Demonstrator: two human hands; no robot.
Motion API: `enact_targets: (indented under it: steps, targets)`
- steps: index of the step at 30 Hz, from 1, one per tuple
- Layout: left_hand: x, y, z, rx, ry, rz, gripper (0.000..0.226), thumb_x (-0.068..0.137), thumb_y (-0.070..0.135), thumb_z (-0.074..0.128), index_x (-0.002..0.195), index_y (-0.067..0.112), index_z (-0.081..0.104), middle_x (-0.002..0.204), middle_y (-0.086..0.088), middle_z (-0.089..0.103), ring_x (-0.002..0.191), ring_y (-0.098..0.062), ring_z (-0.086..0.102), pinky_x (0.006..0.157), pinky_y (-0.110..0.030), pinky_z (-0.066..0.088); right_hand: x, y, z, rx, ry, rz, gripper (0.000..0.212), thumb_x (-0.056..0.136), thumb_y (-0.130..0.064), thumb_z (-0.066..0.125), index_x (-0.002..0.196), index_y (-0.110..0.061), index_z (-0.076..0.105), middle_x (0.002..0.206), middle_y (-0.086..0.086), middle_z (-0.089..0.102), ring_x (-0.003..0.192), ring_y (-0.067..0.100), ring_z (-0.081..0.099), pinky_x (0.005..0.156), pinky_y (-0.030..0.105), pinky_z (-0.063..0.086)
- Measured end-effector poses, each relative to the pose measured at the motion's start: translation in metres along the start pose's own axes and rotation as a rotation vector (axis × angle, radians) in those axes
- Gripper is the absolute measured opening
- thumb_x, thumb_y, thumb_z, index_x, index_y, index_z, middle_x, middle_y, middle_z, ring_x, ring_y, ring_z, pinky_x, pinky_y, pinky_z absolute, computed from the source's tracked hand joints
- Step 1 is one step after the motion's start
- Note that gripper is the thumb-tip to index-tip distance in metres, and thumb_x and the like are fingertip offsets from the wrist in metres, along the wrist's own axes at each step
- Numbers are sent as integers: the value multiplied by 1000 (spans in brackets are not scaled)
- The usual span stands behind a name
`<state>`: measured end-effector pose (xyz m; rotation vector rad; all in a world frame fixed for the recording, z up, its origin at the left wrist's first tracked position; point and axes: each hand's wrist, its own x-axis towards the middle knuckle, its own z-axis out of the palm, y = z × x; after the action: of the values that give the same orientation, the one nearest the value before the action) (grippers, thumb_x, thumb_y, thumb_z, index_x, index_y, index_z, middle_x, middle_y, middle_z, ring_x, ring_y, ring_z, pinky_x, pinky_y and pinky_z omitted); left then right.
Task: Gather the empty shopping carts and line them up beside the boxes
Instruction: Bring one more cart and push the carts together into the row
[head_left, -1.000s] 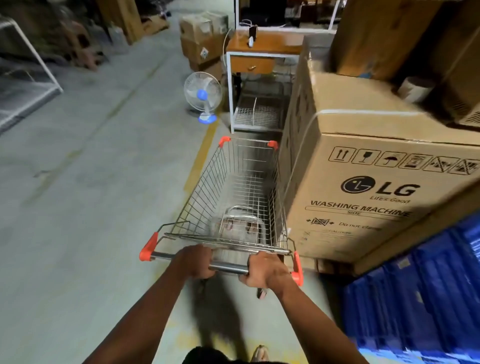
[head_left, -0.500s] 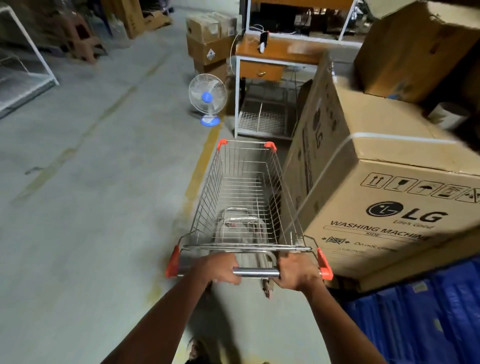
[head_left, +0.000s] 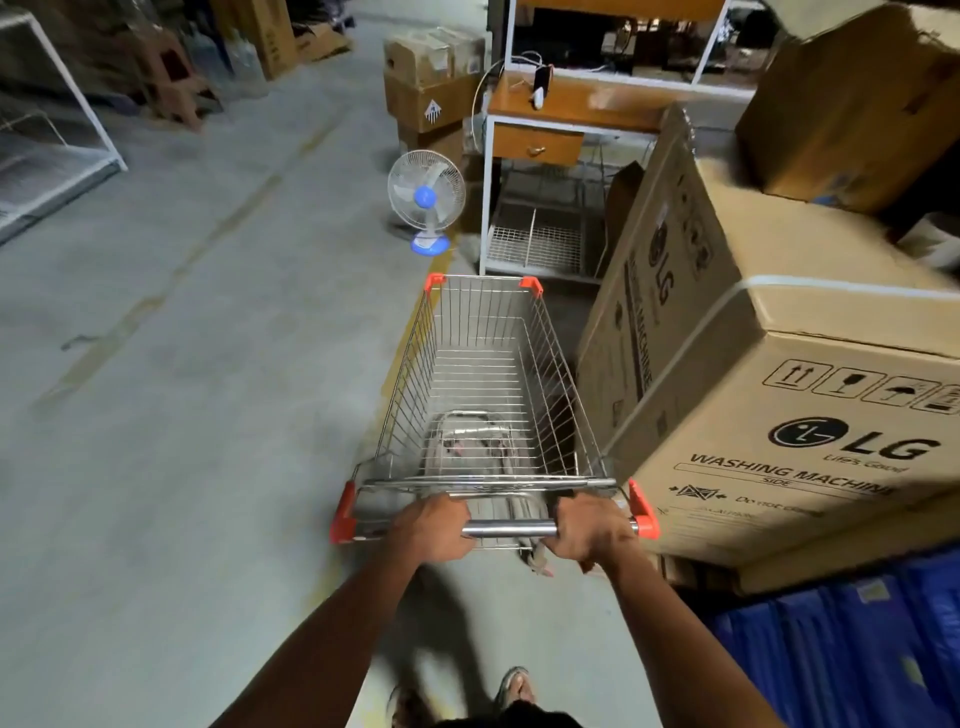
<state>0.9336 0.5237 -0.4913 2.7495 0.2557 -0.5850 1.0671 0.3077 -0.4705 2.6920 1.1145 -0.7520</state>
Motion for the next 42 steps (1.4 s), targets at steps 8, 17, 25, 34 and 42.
enact_targets:
  steps: [8, 17, 25, 34, 42]
  targets:
    - [-4, -2, -4, -45, -80, 14, 14, 87, 37, 60, 80, 26, 58, 70, 3, 59, 66, -16, 63, 60, -29, 53, -13, -7, 9, -22, 77, 10, 59, 75, -78, 47, 83, -21, 63, 96, 6, 74, 87, 29, 69, 78, 35, 54]
    - [-17, -15, 9, 99, -56, 166, 29, 86, 47, 58, 94, 21, 70, 85, 1, 65, 79, -20, 66, 71, -31, 55, -46, -39, 42, -33, 140, 218, 59, 80, -74, 50, 94, -21, 71, 99, 5, 76, 92, 29, 72, 78, 37, 51]
    - [-56, -50, 21, 170, -126, 279, 24, 82, 50, 57, 84, 26, 61, 78, 3, 64, 71, -17, 66, 70, -37, 62, -95, -121, 65, 73, 113, 430, 54, 72, -74, 49, 84, -23, 63, 83, 0, 71, 76, 24, 63, 73, 34, 49]
    - [-122, -93, 26, 262, -181, 472, 31, 81, 43, 49, 95, 21, 66, 71, 2, 64, 63, -19, 68, 64, -36, 63, -147, -221, 102, 206, 83, 638, 31, 72, -50, 58, 76, -20, 64, 68, -3, 59, 63, 24, 57, 65, 31, 45]
    - [-186, -111, 49, 380, -129, 590, 30, 93, 46, 56, 98, 18, 67, 80, -2, 66, 66, -18, 71, 66, -35, 62, -193, -282, 137, 267, 48, 721, 30, 68, -52, 65, 71, -21, 65, 60, -6, 56, 50, 14, 48, 59, 29, 44]
